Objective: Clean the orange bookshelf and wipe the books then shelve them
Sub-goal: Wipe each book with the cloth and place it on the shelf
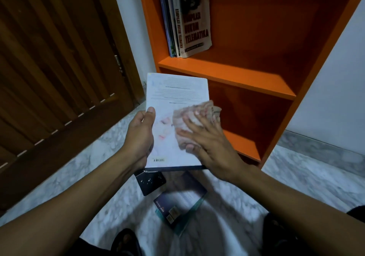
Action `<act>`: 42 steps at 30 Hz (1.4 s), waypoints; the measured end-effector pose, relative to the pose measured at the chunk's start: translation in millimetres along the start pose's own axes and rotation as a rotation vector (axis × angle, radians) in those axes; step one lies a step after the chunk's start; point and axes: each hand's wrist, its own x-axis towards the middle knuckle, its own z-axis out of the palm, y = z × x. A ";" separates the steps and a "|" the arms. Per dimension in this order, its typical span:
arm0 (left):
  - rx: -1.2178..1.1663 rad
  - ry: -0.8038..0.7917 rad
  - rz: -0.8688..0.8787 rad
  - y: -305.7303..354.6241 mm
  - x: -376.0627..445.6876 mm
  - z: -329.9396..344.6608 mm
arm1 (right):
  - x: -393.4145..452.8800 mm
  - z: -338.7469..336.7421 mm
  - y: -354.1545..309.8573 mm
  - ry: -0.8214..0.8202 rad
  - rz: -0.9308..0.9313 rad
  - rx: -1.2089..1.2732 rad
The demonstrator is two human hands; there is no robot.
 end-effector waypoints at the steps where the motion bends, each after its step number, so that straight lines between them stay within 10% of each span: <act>1: -0.030 0.030 -0.003 1.0 3.6 -2.9 | -6.3 3.7 -2.4 -0.030 -0.012 0.038; 9: -0.085 0.129 0.004 12.8 13.5 -30.5 | -27.0 8.5 -30.9 -0.086 0.047 0.280; 14: -0.011 0.148 -0.005 10.3 8.8 -30.4 | 9.0 -26.2 -41.6 0.316 0.573 0.926; 19: 0.068 -0.007 -0.029 -0.2 -6.7 -14.2 | 49.5 -55.4 -21.4 0.636 0.673 0.893; 25: 0.225 -0.183 0.085 -13.1 -12.5 15.8 | 60.5 -29.3 -22.7 0.291 0.335 -0.075; 35: -0.027 0.143 0.008 -2.8 16.9 5.6 | 1.4 34.1 -44.2 -0.140 0.023 -0.031; 42: -0.068 0.263 0.043 0.3 27.7 -13.7 | -15.7 38.5 -45.3 -0.113 -0.115 0.263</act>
